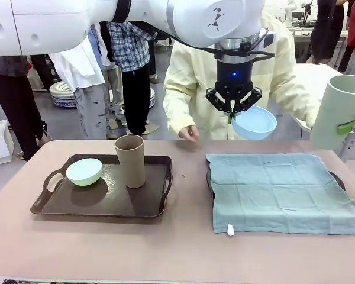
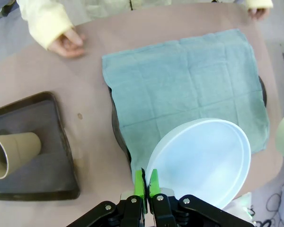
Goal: Set up a tray with a mat and arrange the tableware.
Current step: Place the Picnic Bowl and Reusable plastic cup back onto the Handle tray in front of the human's position.
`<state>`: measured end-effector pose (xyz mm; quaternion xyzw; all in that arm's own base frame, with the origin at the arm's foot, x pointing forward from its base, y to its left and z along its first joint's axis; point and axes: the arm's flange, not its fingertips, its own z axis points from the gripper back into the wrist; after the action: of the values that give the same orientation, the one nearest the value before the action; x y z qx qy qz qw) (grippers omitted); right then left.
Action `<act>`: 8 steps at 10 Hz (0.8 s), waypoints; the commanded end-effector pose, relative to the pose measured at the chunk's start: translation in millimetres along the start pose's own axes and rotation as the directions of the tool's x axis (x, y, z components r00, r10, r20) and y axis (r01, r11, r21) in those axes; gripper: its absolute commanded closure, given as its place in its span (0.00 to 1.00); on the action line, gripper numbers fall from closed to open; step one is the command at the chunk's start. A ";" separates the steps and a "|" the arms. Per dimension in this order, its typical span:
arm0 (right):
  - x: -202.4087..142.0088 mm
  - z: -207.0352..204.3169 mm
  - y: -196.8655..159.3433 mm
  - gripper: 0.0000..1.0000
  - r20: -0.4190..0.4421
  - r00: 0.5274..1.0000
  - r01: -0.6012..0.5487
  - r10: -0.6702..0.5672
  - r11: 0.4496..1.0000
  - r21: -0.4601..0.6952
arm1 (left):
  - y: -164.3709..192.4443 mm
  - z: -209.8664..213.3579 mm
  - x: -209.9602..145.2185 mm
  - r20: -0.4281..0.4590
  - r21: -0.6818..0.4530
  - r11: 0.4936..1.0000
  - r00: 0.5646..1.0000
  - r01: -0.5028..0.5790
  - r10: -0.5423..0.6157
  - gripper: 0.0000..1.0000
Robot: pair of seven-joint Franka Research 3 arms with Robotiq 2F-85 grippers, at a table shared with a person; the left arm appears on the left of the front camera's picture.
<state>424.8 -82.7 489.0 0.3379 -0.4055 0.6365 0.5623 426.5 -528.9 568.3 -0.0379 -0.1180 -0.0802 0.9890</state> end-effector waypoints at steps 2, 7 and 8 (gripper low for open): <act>-0.4 -0.4 -2.0 0.76 -0.002 1.000 -0.014 0.014 1.000 0.002 | -1.6 4.0 3.1 0.023 0.004 1.000 1.000 0.005 -0.005 1.00; -54.4 -25.7 -25.4 0.16 0.082 0.997 -0.016 0.010 0.997 0.070 | 9.7 -54.6 9.8 0.008 -0.084 0.996 1.000 -0.027 0.027 0.96; -67.9 -33.5 -33.0 0.16 0.114 0.993 -0.025 0.015 0.996 0.083 | 11.7 -67.5 12.6 0.009 -0.090 0.996 1.000 -0.023 0.024 0.96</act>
<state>451.9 -79.1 419.1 0.3764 -0.3979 0.6402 0.5386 456.8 -532.0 512.2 -0.0700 -0.1198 -0.0695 0.9879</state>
